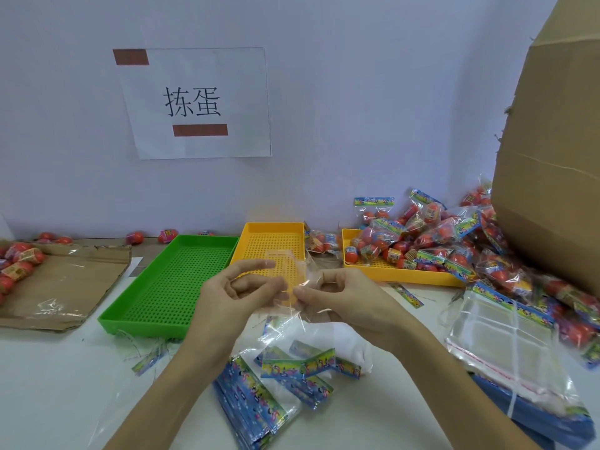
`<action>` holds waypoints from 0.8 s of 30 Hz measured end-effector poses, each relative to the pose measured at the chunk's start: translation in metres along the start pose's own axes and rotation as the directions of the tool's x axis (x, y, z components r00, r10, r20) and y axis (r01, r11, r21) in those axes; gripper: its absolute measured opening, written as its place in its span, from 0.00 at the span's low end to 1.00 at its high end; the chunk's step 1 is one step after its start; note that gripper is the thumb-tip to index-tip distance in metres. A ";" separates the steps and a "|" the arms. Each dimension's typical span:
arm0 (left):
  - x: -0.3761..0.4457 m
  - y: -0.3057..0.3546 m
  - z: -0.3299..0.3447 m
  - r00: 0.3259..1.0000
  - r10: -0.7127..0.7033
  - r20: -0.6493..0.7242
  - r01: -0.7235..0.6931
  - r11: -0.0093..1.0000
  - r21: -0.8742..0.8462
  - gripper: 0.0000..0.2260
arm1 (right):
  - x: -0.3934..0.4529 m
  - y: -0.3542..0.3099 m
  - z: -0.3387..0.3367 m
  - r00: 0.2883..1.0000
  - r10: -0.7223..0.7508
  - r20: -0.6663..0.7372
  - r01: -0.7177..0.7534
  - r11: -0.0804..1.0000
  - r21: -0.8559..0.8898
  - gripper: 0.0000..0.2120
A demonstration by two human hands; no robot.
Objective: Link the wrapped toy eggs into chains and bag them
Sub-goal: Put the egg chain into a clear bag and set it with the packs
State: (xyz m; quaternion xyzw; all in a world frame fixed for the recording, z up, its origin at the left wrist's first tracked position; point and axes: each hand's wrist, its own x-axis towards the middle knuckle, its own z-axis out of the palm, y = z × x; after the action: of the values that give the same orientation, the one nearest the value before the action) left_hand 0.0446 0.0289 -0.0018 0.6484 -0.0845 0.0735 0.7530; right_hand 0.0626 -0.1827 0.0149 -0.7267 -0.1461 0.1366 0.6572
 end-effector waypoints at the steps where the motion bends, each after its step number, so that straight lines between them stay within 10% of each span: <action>1: 0.000 -0.001 0.000 1.000 0.014 -0.007 -0.014 1.000 0.012 0.15 | 0.001 0.001 0.001 1.000 -0.020 -0.014 0.020 0.999 -0.028 0.20; 7: 0.005 0.001 0.005 0.995 -0.084 -0.048 0.078 0.991 -0.110 0.05 | 0.004 -0.008 0.011 0.982 -0.189 -0.012 0.188 0.958 0.216 0.26; 16: 0.004 -0.001 0.018 0.953 -0.259 0.159 0.294 0.918 -0.266 0.08 | -0.003 -0.011 0.030 0.866 -0.454 -0.211 0.419 0.888 -0.190 0.14; 24: 0.002 -0.013 0.017 0.989 -0.096 0.113 0.102 0.994 -0.046 0.13 | -0.002 -0.011 0.023 0.873 -0.393 -0.289 0.350 0.917 -0.190 0.11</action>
State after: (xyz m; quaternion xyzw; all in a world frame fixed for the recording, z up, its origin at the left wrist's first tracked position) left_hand 0.0492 0.0106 -0.0110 0.6353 -0.0959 -0.0022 0.7663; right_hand 0.0517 -0.1613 0.0231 -0.7392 -0.1829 -0.1225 0.6366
